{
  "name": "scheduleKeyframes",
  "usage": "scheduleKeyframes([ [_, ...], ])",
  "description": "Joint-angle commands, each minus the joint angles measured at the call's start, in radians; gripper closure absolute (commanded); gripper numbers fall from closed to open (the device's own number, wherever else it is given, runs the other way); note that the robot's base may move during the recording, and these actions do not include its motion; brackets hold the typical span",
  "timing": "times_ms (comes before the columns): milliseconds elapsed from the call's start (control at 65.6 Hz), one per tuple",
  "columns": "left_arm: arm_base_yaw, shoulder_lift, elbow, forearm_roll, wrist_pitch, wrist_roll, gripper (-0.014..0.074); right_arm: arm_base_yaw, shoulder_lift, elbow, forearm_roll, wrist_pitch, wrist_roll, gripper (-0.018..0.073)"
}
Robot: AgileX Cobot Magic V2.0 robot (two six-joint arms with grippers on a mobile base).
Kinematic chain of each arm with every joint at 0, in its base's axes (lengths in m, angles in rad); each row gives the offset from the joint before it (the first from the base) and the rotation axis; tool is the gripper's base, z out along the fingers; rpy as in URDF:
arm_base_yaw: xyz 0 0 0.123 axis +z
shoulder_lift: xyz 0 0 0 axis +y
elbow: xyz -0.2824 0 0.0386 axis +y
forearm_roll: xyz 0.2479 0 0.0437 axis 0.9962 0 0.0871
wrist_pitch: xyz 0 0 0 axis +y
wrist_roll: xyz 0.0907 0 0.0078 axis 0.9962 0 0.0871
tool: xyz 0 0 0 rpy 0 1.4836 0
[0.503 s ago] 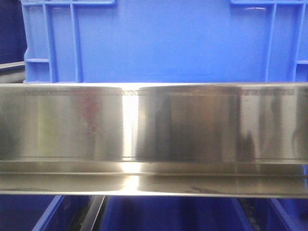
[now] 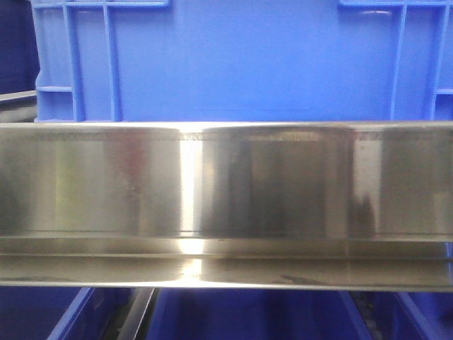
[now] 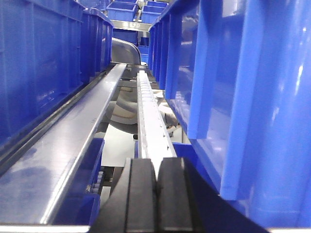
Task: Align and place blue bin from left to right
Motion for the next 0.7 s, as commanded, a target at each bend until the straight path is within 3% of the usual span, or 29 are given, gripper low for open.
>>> scheduleKeyframes([
  [0,-0.001,-0.006,-0.002,-0.003,-0.035,0.002,0.0708,-0.003,-0.003,0.0,-0.005,-0.01,-0.002,0.0711],
  [289,-0.001,-0.006,-0.002,-0.003,-0.106,0.002,0.0708,-0.003,-0.003,0.0,-0.005,-0.047,-0.002,0.0711],
  [472,-0.001,-0.006,-0.002,-0.008,-0.173,0.002,0.0708,-0.003,-0.003,0.0,-0.005,-0.141,-0.002,0.0711],
  [579,-0.001,-0.006,-0.031,-0.008,-0.162,0.002,0.0708,-0.003,-0.003,0.0,-0.005,-0.243,0.0,0.0711],
  [686,-0.001,-0.006,-0.112,-0.004,-0.108,0.002,0.0708,-0.003,-0.003,-0.063,-0.005,-0.225,0.02,0.0711],
])
